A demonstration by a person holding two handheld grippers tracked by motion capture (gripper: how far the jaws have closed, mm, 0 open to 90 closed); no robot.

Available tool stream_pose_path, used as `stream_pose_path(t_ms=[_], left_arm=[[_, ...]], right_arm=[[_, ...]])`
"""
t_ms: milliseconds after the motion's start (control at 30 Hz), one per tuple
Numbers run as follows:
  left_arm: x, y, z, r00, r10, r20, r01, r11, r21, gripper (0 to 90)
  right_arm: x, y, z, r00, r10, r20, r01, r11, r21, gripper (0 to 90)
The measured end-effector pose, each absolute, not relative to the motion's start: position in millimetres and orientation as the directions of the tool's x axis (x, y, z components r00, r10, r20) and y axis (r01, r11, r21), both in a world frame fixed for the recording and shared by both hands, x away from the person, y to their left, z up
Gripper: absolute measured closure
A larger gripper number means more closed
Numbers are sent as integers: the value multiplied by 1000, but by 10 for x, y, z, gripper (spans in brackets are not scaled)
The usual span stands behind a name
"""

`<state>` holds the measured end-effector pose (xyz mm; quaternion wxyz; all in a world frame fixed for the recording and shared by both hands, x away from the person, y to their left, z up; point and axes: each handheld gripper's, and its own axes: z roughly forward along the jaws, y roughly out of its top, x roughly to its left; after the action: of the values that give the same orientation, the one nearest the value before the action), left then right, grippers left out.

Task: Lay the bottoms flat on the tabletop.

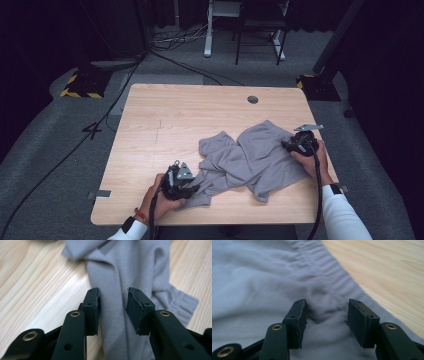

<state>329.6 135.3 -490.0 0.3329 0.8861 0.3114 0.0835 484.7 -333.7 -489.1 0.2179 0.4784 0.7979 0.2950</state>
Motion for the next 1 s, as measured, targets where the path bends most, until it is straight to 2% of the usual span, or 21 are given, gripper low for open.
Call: stream_pose_path(t_ms=[167, 400, 467, 567, 700, 867, 1000], left_arm=[[3185, 1577, -4910, 770, 636, -59, 513, -560, 651, 666], [2969, 1633, -4868, 810, 584, -43, 479, -619, 623, 651], [2944, 1612, -4845, 808, 588, -30, 475, -621, 623, 560], [2967, 1567, -4765, 808, 588, -44, 466, -591, 658, 481], [3113, 1466, -4649, 790, 613, -4, 448, -573, 686, 364], [3458, 1305, -4647, 784, 620, 21, 440, -580, 685, 342], [3672, 1189, -4725, 795, 607, 19, 438, -595, 674, 421]], right_arm=[[4895, -3600, -4918, -361, 930, -76, 642, 306, 703, 481], [4920, -3837, -4897, -252, 962, -107, 677, 255, 690, 441], [4899, -3846, -4886, -261, 958, -115, 669, 265, 694, 440], [4828, -3797, -4811, -286, 950, -128, 643, 289, 710, 436], [4656, -3755, -4656, -317, 942, -108, 618, 292, 730, 417], [4439, -3713, -4643, -341, 933, -118, 651, 325, 686, 402], [4496, -3700, -4796, -351, 929, -119, 673, 339, 658, 415]])
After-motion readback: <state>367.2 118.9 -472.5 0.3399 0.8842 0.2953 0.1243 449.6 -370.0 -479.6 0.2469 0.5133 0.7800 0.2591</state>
